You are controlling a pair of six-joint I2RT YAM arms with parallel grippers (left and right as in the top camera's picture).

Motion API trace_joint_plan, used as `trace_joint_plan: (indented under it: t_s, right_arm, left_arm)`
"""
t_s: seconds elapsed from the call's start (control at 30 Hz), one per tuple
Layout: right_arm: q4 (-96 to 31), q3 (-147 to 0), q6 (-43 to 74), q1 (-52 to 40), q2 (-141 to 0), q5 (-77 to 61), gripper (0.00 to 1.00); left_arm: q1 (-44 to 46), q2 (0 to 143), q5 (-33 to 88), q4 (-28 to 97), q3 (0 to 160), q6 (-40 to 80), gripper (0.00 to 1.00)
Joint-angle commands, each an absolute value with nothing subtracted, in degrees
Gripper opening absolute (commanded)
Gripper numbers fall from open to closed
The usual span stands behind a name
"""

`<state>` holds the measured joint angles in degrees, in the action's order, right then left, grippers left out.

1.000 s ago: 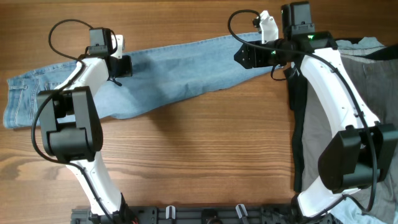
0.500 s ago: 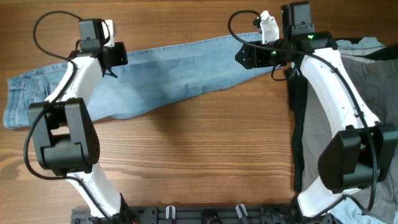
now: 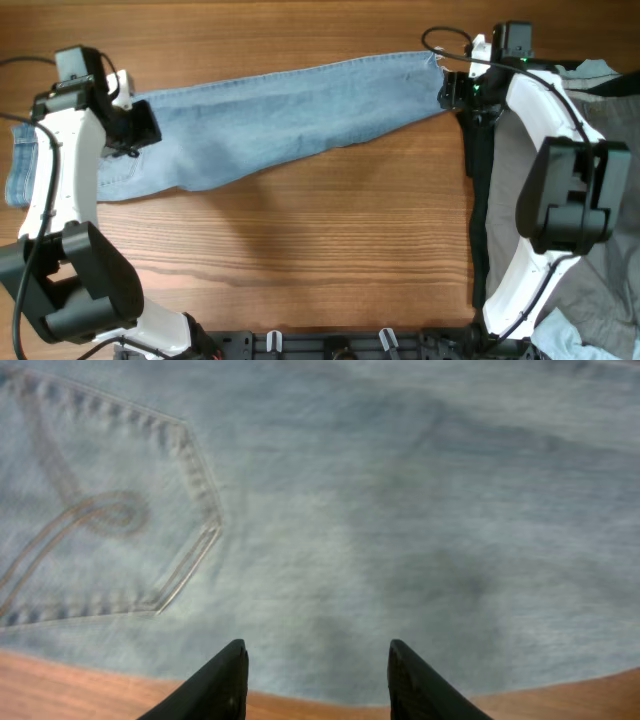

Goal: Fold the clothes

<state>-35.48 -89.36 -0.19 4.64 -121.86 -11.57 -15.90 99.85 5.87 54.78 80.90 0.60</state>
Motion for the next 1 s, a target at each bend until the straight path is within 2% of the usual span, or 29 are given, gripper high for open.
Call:
trace_joint_plan:
  t_s: [0.0,0.2,0.23,0.33,0.37,0.4,0.53,0.6,0.7,0.8,0.9,0.97]
  right_arm:
    - [-33.9,-89.3,-3.7,4.2,-124.6,-15.7,0.71]
    - [-31.9,-89.1,-6.0,4.0,-127.2,-17.9,0.70]
    - [-31.6,-89.1,-5.9,4.0,-128.2,-17.9,0.60]
    - [-31.3,-89.1,-5.9,4.1,-128.7,-17.9,0.47]
    - [-31.1,-89.1,-5.9,4.1,-128.7,-17.9,0.26]
    - [-31.2,-89.3,-5.9,4.1,-128.6,-17.9,0.16]
    - [-31.7,-89.3,-5.9,4.0,-125.0,-17.9,0.13]
    - [-31.7,-89.3,-5.9,4.0,-121.8,-17.9,0.04]
    - [-31.7,-89.3,-5.9,4.0,-115.0,-20.5,0.04]
    - [-30.9,-89.3,-5.8,3.1,-106.8,-30.6,0.04]
    - [-30.0,-89.3,-2.5,-2.6,-103.2,-35.8,0.04]
    - [-23.8,-89.3,2.5,-9.2,-100.9,-41.1,0.04]
  left_arm:
    - [-19.7,100.1,5.9,55.2,80.9,4.6,0.47]
    - [-23.7,100.1,7.0,57.3,80.9,6.9,0.43]
    - [-23.6,100.1,7.0,57.6,80.9,6.9,0.43]
    - [-23.6,100.1,7.0,58.0,80.9,6.9,0.43]
    - [-23.6,100.1,7.0,58.0,80.9,6.9,0.42]
    - [-23.6,100.1,7.0,58.1,80.9,6.9,0.42]
    - [-23.6,100.1,7.0,58.2,80.9,6.9,0.42]
    - [-23.6,100.1,7.0,58.2,80.9,6.9,0.41]
    - [-23.6,100.1,7.0,58.8,80.9,6.9,0.41]
    - [-23.6,100.1,7.0,59.0,80.9,6.9,0.41]
    - [-23.6,100.1,7.0,59.0,80.9,6.9,0.40]
    - [-23.6,100.1,7.0,59.0,80.9,6.9,0.41]
